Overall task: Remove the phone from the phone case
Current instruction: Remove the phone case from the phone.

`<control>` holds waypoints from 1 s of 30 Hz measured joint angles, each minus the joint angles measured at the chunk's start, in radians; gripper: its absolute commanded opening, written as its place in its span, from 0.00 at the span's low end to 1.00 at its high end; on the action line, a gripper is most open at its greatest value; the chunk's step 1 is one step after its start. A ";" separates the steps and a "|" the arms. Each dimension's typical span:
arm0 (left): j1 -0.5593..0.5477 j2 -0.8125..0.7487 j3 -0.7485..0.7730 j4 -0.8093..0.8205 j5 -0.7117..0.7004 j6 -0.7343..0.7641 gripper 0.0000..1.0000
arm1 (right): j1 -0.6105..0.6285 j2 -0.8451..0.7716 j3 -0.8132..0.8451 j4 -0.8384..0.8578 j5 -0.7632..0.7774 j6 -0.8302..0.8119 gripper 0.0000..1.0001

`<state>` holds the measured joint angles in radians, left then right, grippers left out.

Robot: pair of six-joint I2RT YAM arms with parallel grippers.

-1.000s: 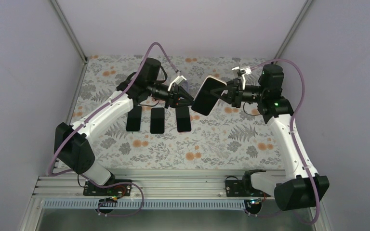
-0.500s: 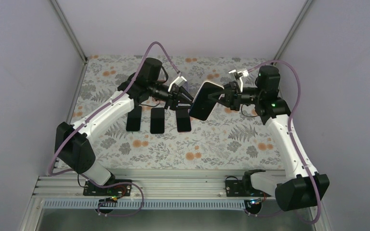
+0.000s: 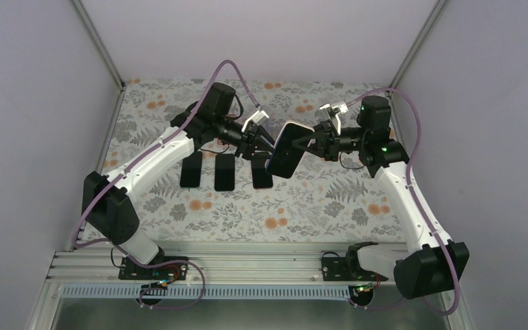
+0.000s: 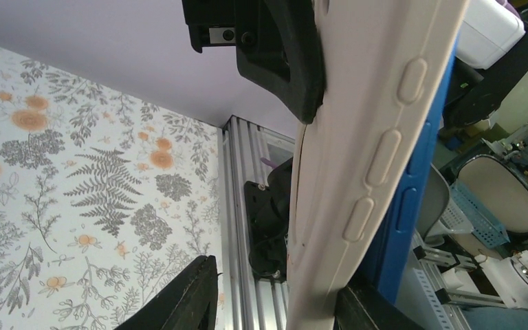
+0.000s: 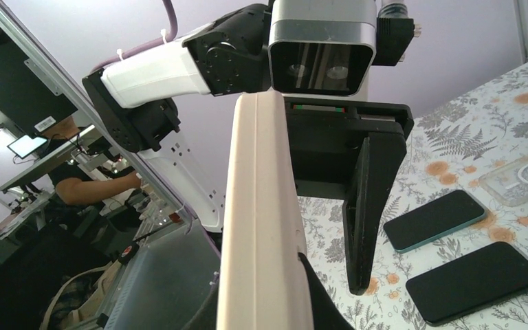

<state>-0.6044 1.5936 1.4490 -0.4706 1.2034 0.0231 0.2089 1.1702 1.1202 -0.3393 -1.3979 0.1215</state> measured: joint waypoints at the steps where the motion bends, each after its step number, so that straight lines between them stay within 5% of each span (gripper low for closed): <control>1: -0.001 0.002 0.002 -0.011 0.000 0.003 0.38 | 0.002 0.004 0.000 -0.005 -0.001 -0.006 0.03; 13: -0.023 0.008 0.028 -0.130 -0.010 0.037 0.37 | 0.032 0.052 0.001 -0.064 -0.062 -0.053 0.03; 26: -0.026 0.013 -0.008 -0.011 0.027 -0.145 0.03 | 0.032 0.121 0.054 -0.126 -0.073 -0.053 0.04; 30: -0.013 0.001 -0.063 0.116 0.048 -0.232 0.02 | 0.031 0.138 0.083 -0.158 -0.051 -0.047 0.04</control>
<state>-0.6170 1.5944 1.3865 -0.3546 1.2510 -0.2085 0.2401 1.3079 1.2030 -0.4973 -1.4490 0.0750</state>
